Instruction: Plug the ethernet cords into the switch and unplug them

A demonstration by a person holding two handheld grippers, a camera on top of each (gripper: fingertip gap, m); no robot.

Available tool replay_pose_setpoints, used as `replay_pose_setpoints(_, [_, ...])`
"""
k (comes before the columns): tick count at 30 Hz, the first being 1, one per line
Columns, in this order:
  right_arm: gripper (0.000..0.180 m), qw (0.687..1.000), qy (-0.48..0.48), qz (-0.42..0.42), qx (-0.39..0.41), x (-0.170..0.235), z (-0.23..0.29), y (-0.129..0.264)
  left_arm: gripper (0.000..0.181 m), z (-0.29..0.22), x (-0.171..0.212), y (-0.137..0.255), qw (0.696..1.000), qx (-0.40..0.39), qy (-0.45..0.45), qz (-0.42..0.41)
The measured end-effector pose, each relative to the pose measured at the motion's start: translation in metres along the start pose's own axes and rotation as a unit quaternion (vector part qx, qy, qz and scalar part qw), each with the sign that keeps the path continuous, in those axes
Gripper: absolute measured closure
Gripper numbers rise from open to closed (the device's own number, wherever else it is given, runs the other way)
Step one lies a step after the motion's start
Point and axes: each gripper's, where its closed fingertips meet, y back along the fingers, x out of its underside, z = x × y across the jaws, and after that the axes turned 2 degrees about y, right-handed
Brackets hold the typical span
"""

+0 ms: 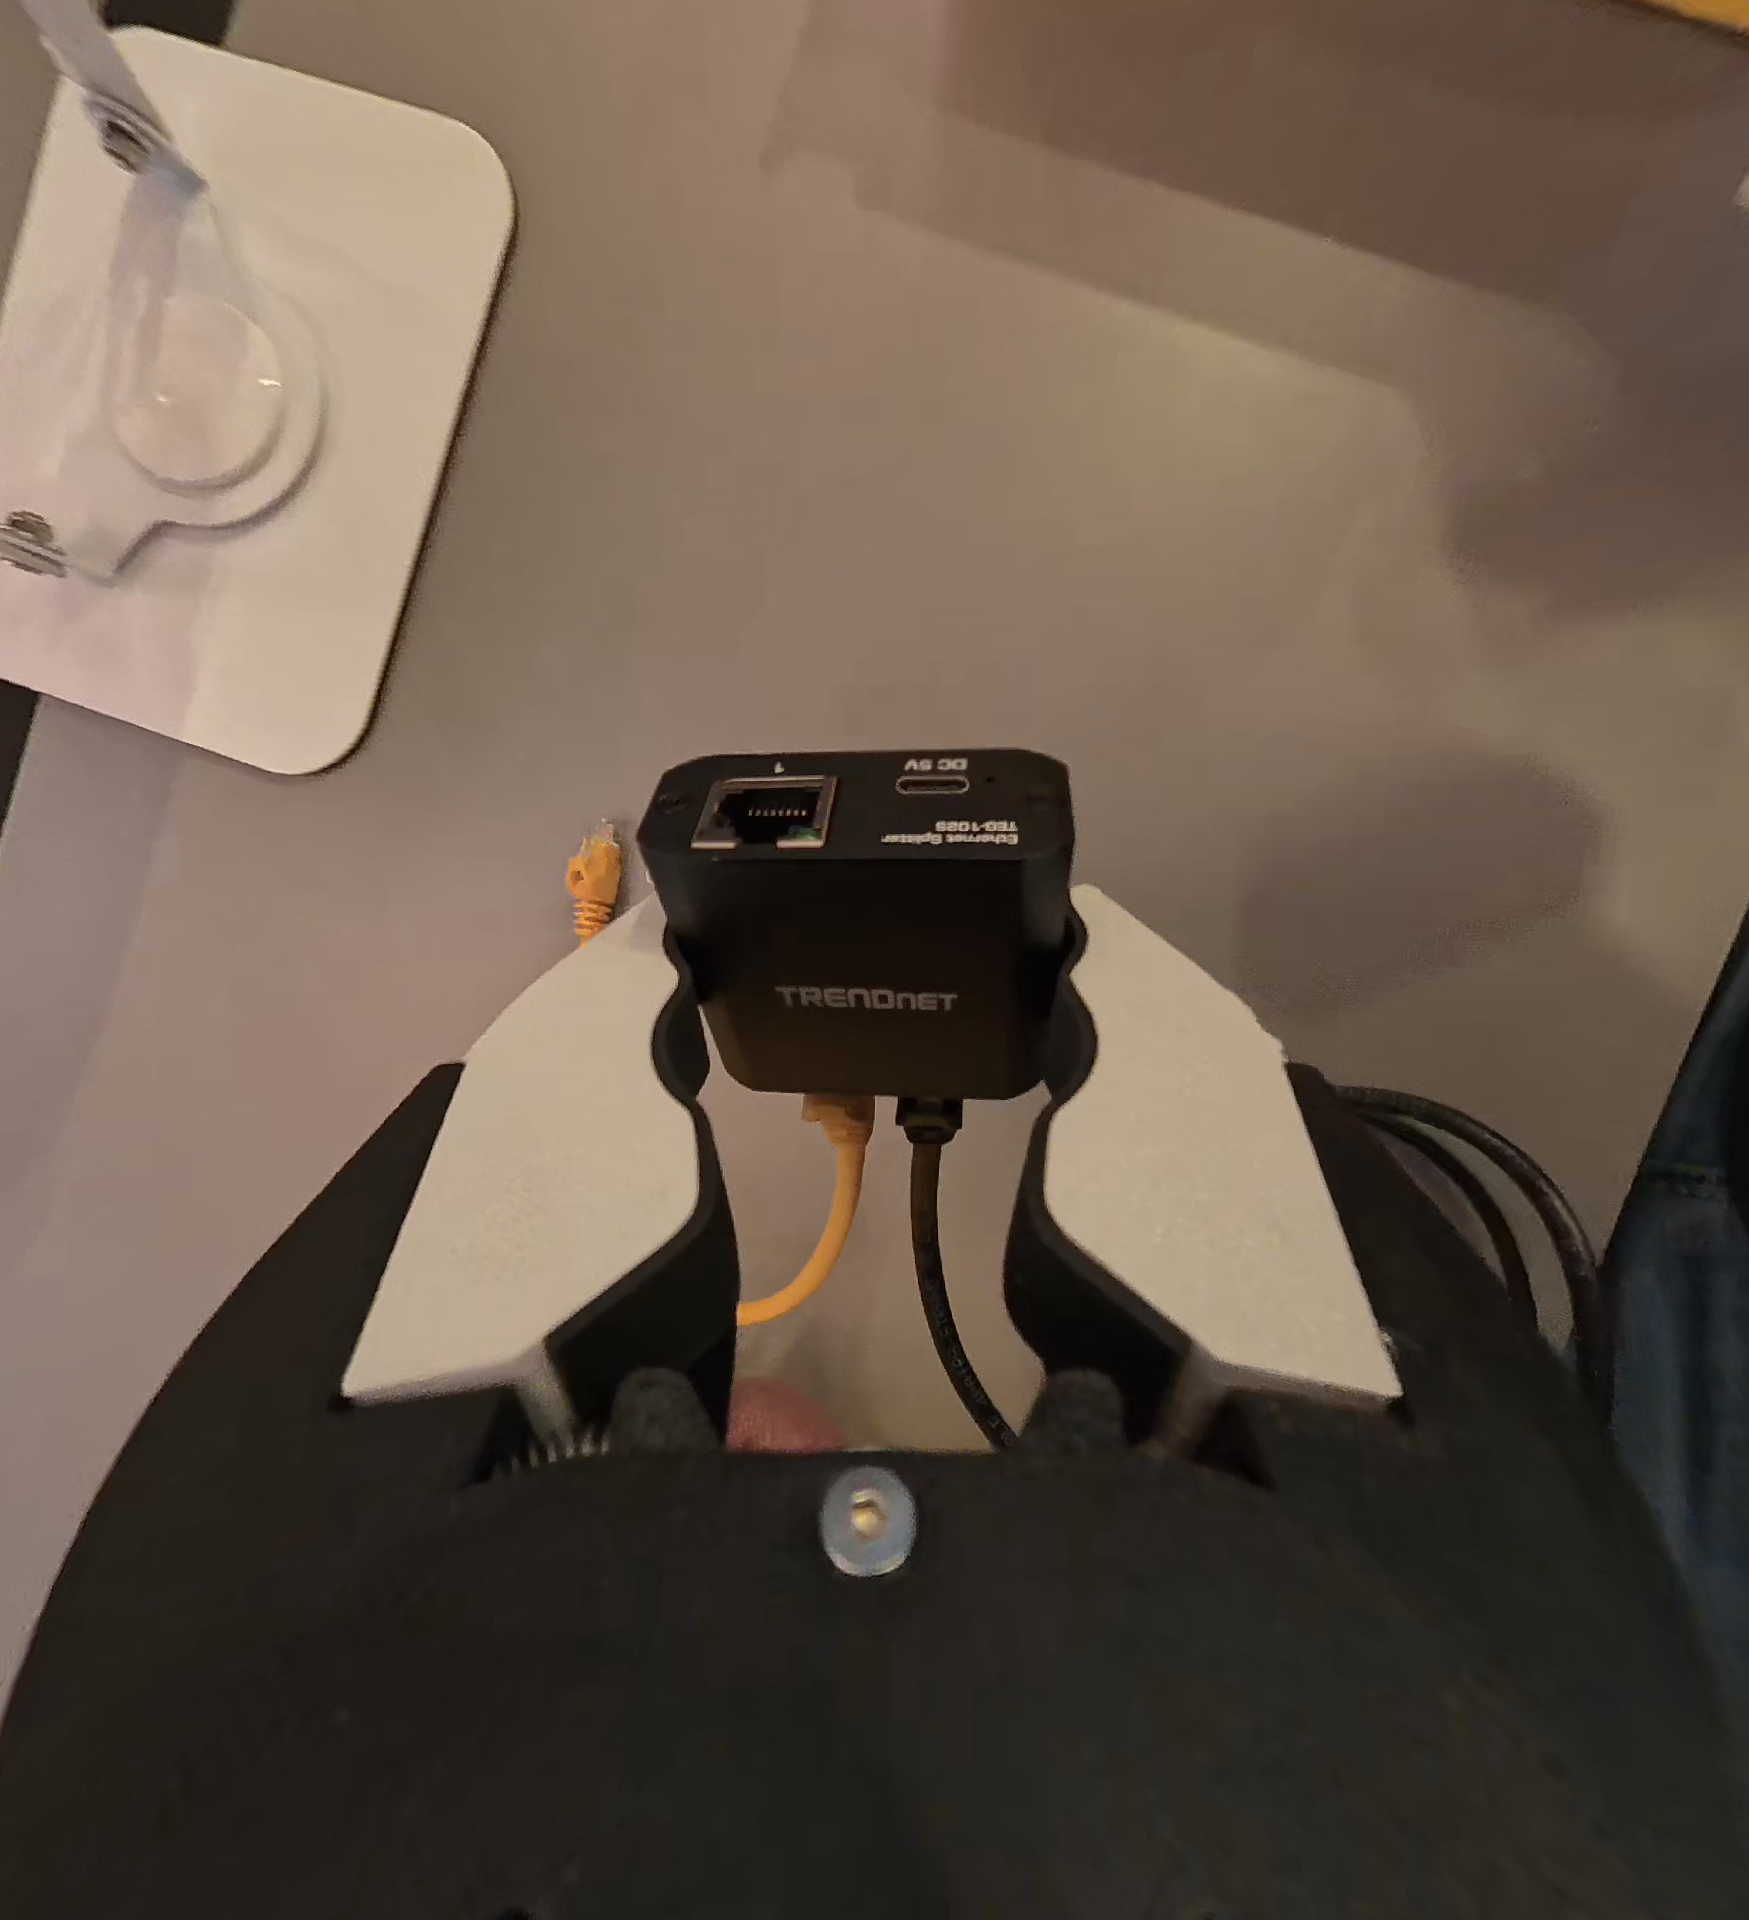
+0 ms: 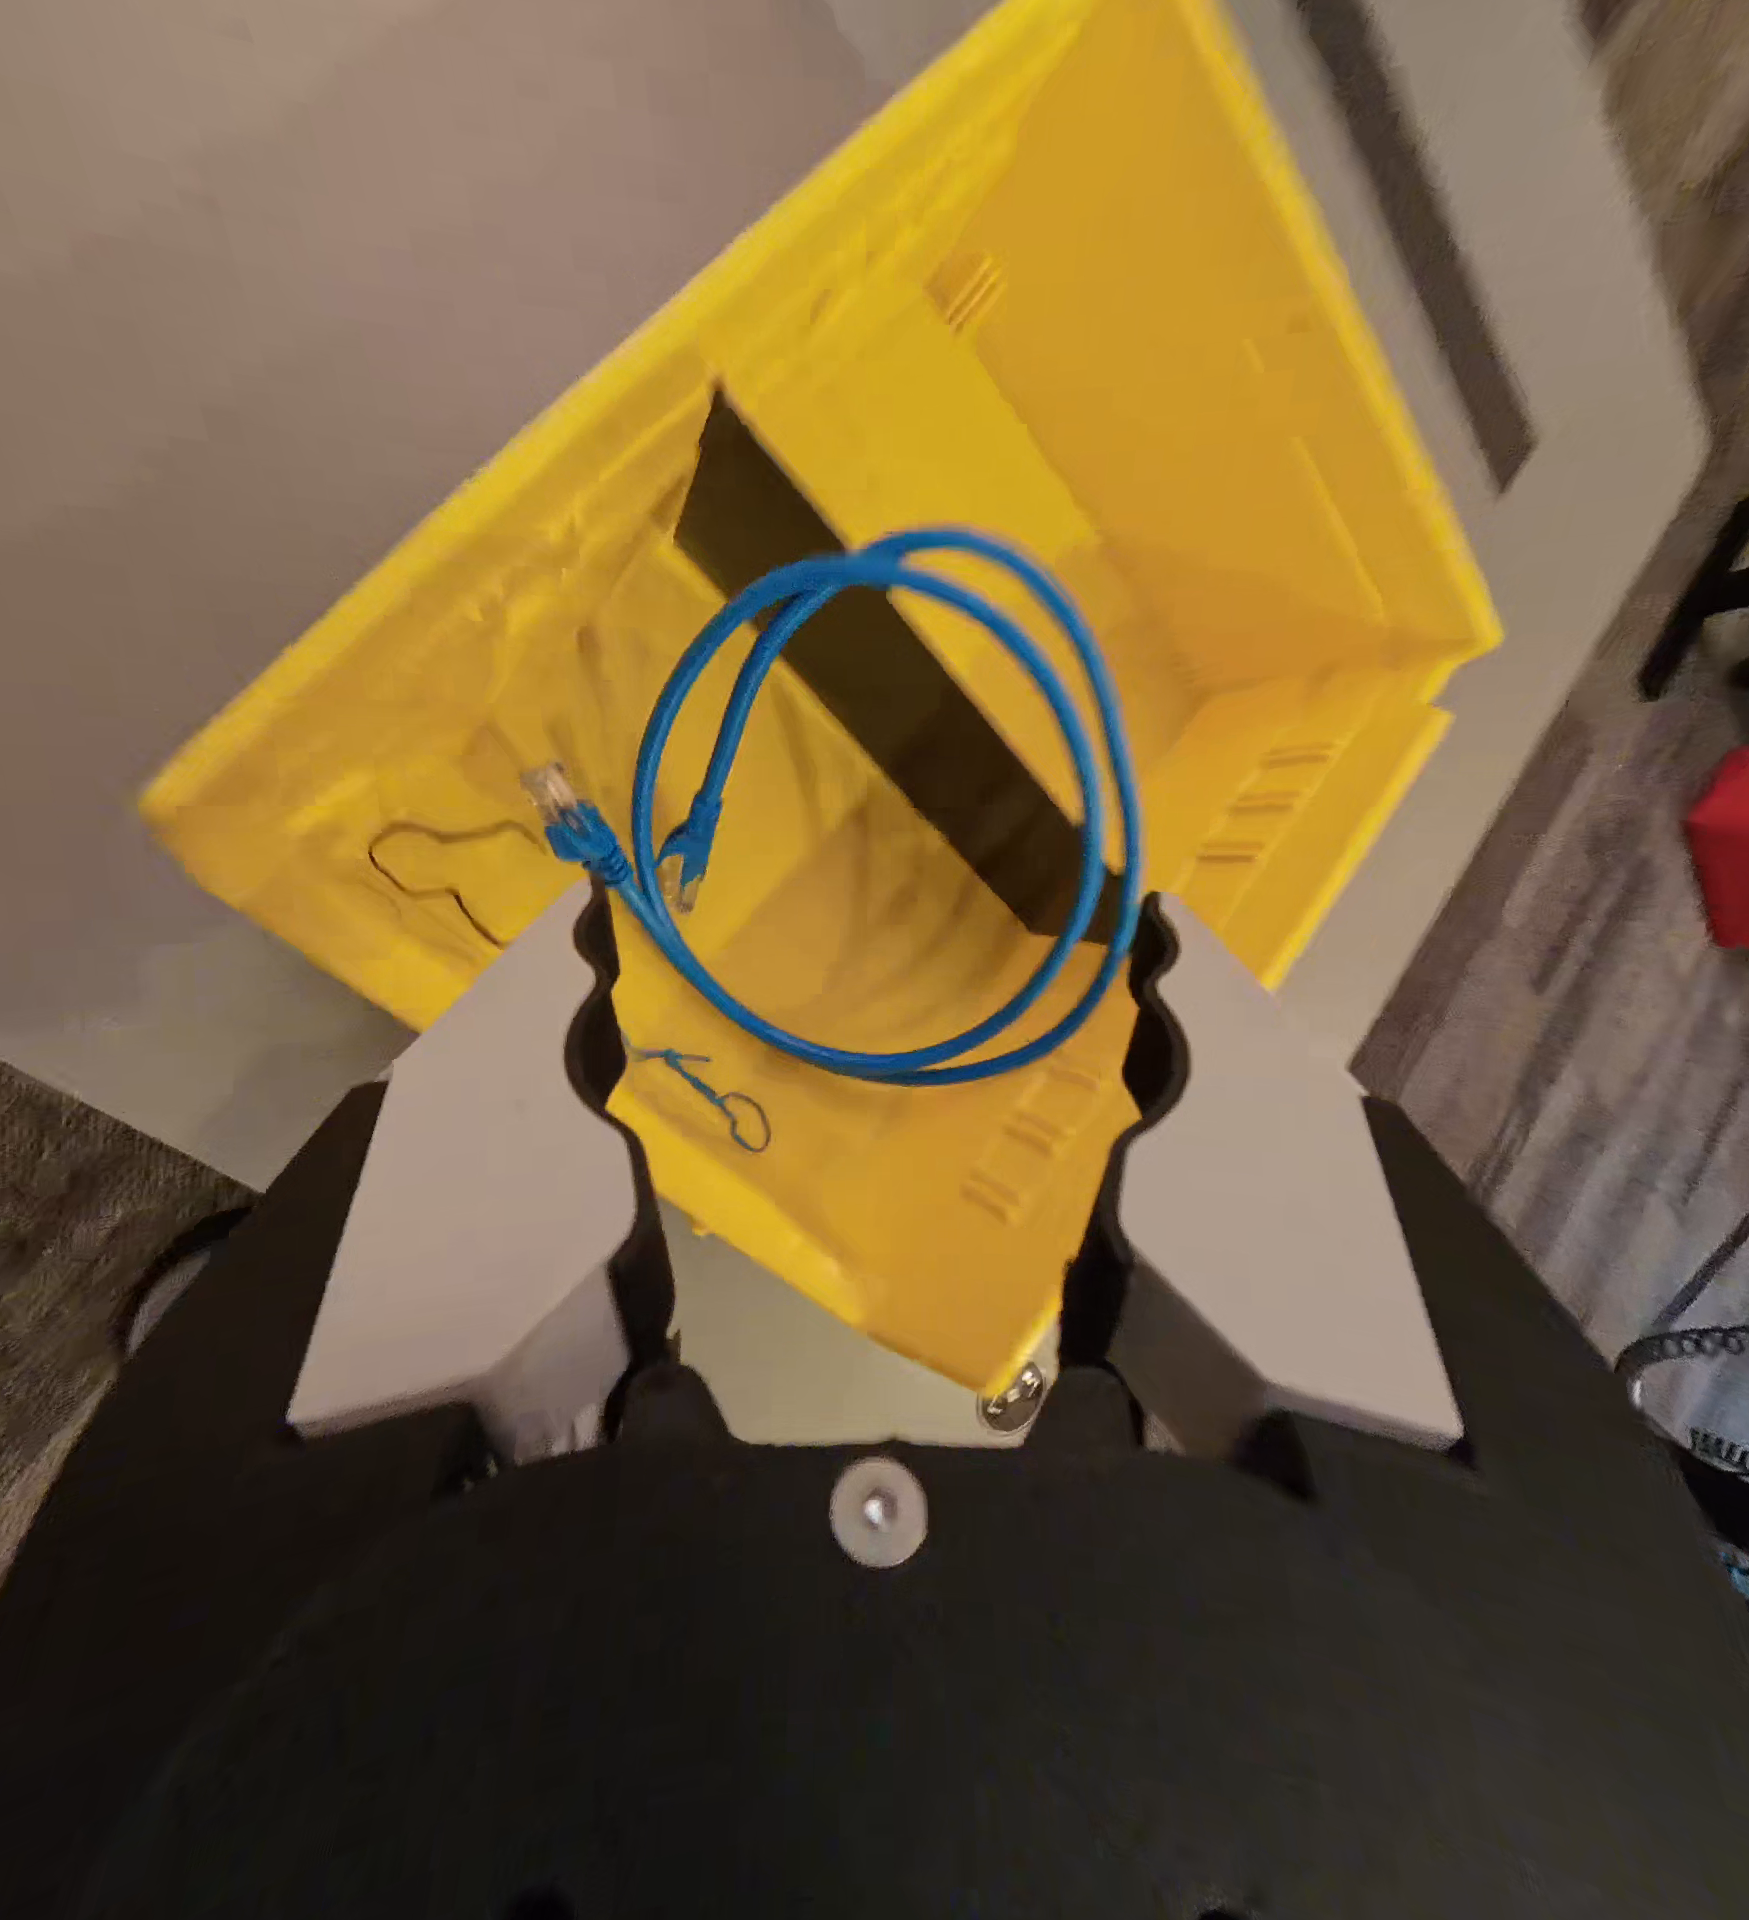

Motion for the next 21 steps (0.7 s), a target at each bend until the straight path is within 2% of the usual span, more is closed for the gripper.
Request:
replay_pose_setpoints(2, [0.091,0.999,0.003,-0.054,0.010,-0.028,-0.001,0.024,0.118,0.005,-0.007,0.003,1.000,-0.011,0.018,-0.022])
replay_pose_setpoints(4, [0.101,0.990,0.018,-0.138,-0.013,-0.077,0.020,0.046,0.118,0.010,-0.016,0.007,0.998,-0.025,0.035,-0.049])
replay_pose_setpoints(6, [0.106,0.971,0.027,-0.226,-0.069,-0.137,0.059,0.059,0.118,0.016,-0.028,0.011,0.994,-0.040,0.055,-0.080])
replay_pose_setpoints(8, [0.101,0.941,0.024,-0.298,-0.156,-0.194,0.109,0.065,0.118,0.022,-0.040,0.016,0.989,-0.059,0.073,-0.111])
replay_pose_setpoints(12, [0.093,0.895,-0.013,-0.346,-0.282,-0.278,0.188,0.045,0.118,0.030,-0.062,0.026,0.973,-0.100,0.118,-0.169])
replay_pose_setpoints(15, [0.091,0.892,-0.036,-0.347,-0.287,-0.320,0.207,0.012,0.118,0.028,-0.075,0.031,0.965,-0.109,0.132,-0.197])
replay_pose_setpoints(19, [0.109,0.888,-0.085,-0.356,-0.278,-0.356,0.195,-0.026,0.118,0.018,-0.088,0.038,0.957,-0.107,0.140,-0.229])
replay_pose_setpoints(21, [0.121,0.866,-0.109,-0.400,-0.281,-0.373,0.184,-0.024,0.118,0.010,-0.094,0.040,0.956,-0.086,0.143,-0.241])
